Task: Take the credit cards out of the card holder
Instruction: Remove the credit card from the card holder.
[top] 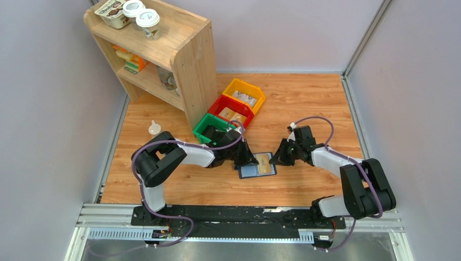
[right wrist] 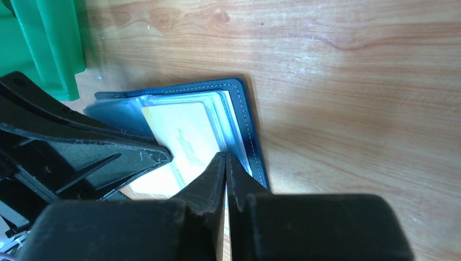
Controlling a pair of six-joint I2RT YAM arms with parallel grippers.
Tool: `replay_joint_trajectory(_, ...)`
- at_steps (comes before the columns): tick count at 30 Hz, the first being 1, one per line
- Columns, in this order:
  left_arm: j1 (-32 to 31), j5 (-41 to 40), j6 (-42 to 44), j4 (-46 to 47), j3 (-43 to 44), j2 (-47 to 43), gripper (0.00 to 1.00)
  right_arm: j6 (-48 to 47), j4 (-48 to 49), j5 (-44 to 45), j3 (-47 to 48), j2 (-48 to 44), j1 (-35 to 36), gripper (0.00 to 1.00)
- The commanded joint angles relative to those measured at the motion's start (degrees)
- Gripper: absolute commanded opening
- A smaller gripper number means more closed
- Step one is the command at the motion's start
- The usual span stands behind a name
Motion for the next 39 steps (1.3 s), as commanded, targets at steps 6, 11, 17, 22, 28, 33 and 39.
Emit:
replay_joint_trajectory(6, 0.5, -2.3, 2.6, -9.4, -0.4, -4.8, 0.0, -0.6, -3.6, 5.0, -1.5, 3.9, -1.0, 0.05)
replay_joint_trajectory(11, 0.7, -3.0, 3.1, -14.1, 0.3, -5.0, 0.0, -0.4, -4.0, 5.9, -1.6, 3.9, -1.4, 0.05)
replay_joint_trajectory(17, 0.9, -4.1, 3.0, -17.1, 0.0, -6.3, 0.0, -0.5, -4.2, 5.6, -1.8, 3.3, -1.9, 0.05)
replay_joint_trajectory(22, 0.9, -2.8, 3.2, -14.2, -0.1, -6.9, 0.01, -0.6, -3.5, 4.3, -1.8, 2.0, -1.9, 0.05)
replay_joint_trajectory(28, 1.0, -2.3, 3.2, -12.4, -0.4, -7.4, 0.03, -0.4, -2.1, 1.8, -1.6, -4.8, -1.7, 0.07)
replay_joint_trajectory(33, 0.9, -0.8, 3.5, -10.2, 0.0, -6.1, 0.0, 0.1, 1.6, -1.6, -1.5, -9.3, -1.0, 0.08)
replay_joint_trajectory(39, 0.9, -1.1, 3.1, -10.2, -0.1, -5.7, 0.0, 0.8, 6.7, -7.6, -0.6, -5.4, 0.9, 0.09)
